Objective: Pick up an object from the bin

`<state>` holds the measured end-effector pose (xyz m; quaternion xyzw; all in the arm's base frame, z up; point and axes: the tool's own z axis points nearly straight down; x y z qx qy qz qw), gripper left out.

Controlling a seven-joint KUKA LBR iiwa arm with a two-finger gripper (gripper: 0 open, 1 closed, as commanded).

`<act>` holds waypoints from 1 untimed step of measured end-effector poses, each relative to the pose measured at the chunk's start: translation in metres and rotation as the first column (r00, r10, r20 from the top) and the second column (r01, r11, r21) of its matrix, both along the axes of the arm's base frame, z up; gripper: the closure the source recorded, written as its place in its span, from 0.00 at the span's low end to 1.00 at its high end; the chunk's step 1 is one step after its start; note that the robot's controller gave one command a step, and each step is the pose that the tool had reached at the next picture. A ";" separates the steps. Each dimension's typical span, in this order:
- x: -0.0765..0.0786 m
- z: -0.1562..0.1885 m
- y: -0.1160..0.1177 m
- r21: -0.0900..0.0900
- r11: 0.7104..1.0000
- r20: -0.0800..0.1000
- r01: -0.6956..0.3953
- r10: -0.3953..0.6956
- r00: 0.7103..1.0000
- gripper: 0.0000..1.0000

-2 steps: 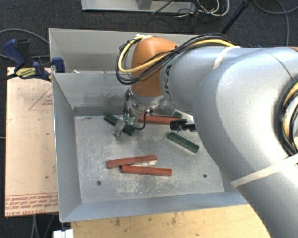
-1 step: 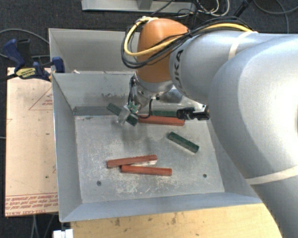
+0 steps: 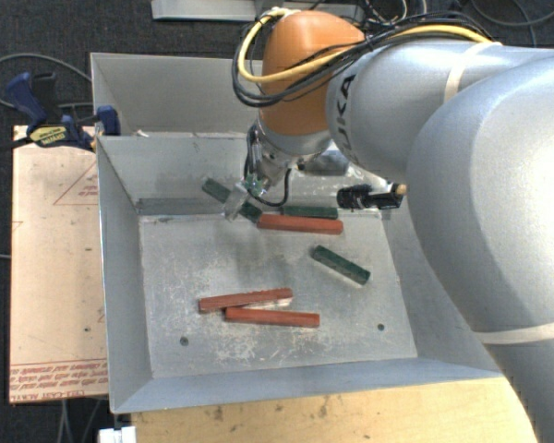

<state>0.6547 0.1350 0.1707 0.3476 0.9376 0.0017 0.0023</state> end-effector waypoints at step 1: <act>0.001 0.015 0.000 0.000 1.000 -0.002 -0.002 0.002 1.000 1.00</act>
Offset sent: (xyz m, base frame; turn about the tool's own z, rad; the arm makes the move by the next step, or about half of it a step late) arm -0.0001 -0.0001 0.0141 0.0000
